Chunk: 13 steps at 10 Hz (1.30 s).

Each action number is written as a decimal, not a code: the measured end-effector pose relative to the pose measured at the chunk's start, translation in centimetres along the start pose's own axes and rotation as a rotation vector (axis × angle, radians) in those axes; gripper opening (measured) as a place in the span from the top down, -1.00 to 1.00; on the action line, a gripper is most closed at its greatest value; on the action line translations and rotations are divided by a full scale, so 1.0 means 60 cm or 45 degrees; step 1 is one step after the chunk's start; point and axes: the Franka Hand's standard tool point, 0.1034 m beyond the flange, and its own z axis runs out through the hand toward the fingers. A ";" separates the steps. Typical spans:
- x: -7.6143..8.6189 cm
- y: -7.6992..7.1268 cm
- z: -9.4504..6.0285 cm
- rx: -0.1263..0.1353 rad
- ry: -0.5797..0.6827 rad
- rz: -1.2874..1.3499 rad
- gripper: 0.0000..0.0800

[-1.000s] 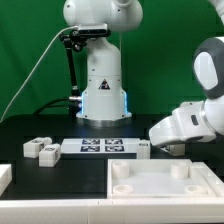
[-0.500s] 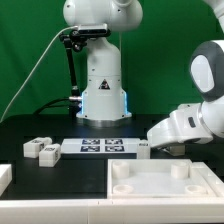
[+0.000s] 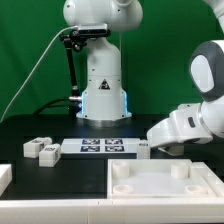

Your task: Assemble one leg

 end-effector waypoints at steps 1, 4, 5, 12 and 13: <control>0.000 0.000 0.000 0.000 0.000 0.000 0.28; -0.025 0.018 -0.031 0.004 -0.013 -0.042 0.27; -0.048 0.030 -0.060 0.010 -0.004 -0.029 0.27; -0.069 0.055 -0.134 0.022 0.417 0.012 0.27; -0.052 0.072 -0.157 0.022 0.522 -0.046 0.27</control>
Offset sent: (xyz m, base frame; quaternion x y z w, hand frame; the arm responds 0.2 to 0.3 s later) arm 0.0196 -0.0162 0.0664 0.0031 -0.0162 -0.0540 0.9984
